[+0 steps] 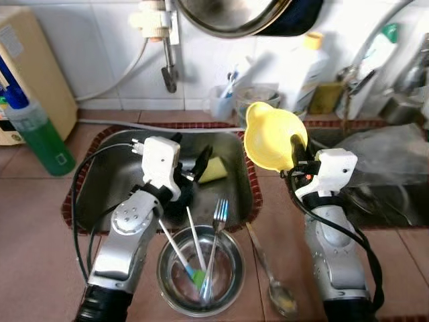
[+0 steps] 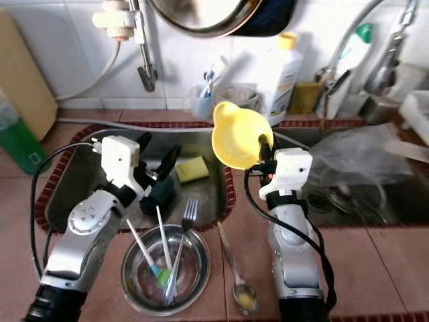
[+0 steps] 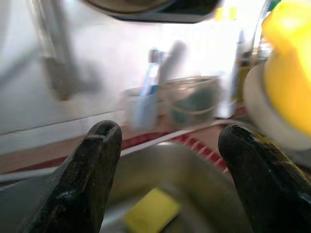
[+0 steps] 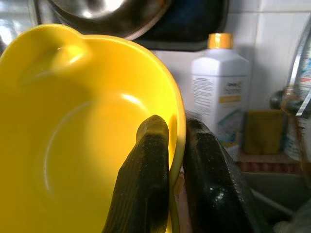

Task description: Kitchen organization

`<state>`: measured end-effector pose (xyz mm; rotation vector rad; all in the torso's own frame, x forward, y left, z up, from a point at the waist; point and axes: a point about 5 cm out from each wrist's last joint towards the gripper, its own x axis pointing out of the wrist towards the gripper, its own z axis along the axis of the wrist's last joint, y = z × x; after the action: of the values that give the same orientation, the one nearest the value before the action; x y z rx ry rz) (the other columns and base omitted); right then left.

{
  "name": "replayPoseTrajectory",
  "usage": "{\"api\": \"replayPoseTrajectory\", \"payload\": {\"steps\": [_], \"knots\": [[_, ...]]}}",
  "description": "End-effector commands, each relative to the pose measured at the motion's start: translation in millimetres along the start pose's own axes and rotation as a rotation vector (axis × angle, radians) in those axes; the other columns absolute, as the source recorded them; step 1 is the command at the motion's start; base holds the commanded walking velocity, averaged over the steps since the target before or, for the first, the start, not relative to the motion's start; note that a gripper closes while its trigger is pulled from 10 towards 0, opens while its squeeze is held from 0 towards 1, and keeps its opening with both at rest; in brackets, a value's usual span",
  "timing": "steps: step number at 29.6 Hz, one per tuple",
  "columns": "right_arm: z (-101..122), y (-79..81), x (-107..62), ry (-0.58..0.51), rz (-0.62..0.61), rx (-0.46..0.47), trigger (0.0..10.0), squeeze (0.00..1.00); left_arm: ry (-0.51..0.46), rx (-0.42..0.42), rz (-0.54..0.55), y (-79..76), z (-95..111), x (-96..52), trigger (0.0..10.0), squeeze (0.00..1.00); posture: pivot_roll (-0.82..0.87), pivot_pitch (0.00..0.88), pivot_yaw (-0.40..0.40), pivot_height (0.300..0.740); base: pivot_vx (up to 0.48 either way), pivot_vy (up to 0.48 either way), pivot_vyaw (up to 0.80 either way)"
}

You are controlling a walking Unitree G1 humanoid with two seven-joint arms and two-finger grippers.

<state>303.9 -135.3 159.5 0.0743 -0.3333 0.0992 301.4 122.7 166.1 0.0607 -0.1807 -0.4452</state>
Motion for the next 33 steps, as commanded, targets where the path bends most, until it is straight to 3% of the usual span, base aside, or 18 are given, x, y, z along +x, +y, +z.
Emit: {"api": "replayPoseTrajectory", "payload": {"steps": [1,18,27,33], "knots": [[2.3,0.7,3.6,0.003,-0.003,0.023,10.0,0.0,-0.019,0.017,-0.023,-3.0,5.0,-0.4,10.0,0.0,-0.09,0.054,0.014,0.74,0.0,0.0,0.0],[-4.8,-10.5,1.8,0.078,-0.049,0.047,10.0,0.0,0.003,0.038,-0.096,-10.5,2.8,-7.1,10.0,0.0,-0.09,0.063,0.021,0.74,0.0,0.0,0.0],[-12.7,-42.0,3.6,0.144,-0.066,0.031,10.0,0.0,-0.001,0.05,-0.207,-28.1,7.2,-16.4,10.0,0.0,-0.09,0.074,0.017,0.74,0.0,0.0,0.0],[-12.5,-46.0,6.6,0.168,-0.018,0.024,10.0,0.0,0.002,0.047,-0.278,-44.0,8.6,-25.7,10.0,0.0,-0.09,0.095,0.01,0.74,0.0,0.0,0.0]]}}
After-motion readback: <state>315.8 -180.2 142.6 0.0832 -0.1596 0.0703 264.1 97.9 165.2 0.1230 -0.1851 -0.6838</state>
